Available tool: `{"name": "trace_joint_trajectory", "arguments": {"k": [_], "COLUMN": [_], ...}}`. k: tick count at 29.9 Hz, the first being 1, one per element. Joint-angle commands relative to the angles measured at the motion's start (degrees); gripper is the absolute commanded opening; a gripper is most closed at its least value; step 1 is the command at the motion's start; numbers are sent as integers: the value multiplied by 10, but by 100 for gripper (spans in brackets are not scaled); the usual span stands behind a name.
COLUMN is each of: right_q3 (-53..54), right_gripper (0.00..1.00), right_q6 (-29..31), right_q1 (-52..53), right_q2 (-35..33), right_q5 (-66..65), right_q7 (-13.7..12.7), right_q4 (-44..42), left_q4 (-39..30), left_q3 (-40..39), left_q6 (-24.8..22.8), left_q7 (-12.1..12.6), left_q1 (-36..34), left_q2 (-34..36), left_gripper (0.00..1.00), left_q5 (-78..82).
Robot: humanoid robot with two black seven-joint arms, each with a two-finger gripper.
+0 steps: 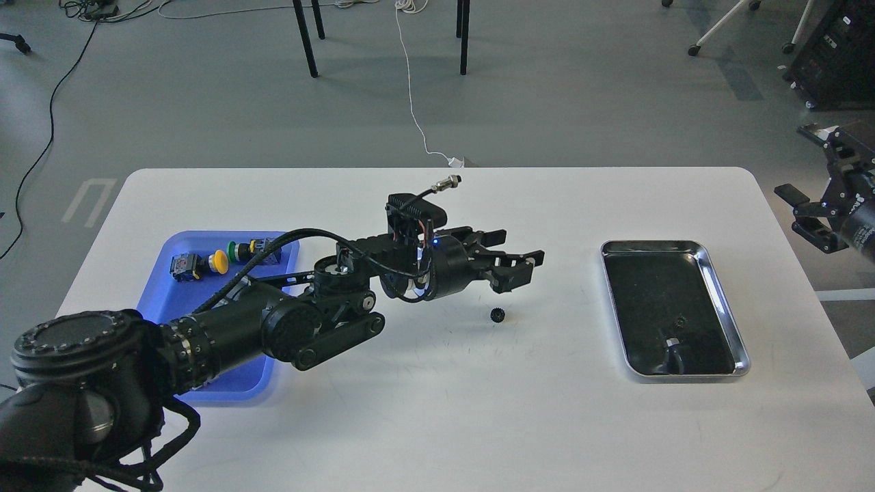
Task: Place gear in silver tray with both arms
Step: 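Carry the gear out and set it on the table center, then reach the right gripper toward the black gear on the table, then grasp the black gear with the right gripper and lift it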
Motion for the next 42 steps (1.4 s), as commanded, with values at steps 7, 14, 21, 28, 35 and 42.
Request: {"name": "trace_joint_trajectory", "arguments": {"k": [7,14,21,28,35,42], "right_q3": [-100,-407,-551,-733,-815,-832], "right_gripper": [97,98,98,95,93,92], "right_q6": [10,13,32,22,-21,-24], "right_q1": [168,417,527,578,531,517], "right_q2": [55,139,315,475,564,587], "right_q5": [-97,-142,-187,-290,-319,-319], "right_q7": [-46,-34,-30,21,25,38], "right_q4": [16,14,-25,-47,-108,-122], "left_q4": [-5,-6,-7,-7,-7,-20], "left_q3": [-100,-173,-222,-224,-225,-241], "left_q6": [-143,-151,-198,-195,-197,-199], "left_q7": [6,7,10,18,17,16], "left_q1": [-24,-19,3,24,68,85], "left_q2": [139,183,231,269,285,298], "left_gripper": [97,97,97,97,97,97], "left_q5": [-504,-655,-753,-759,-760,-761]}}
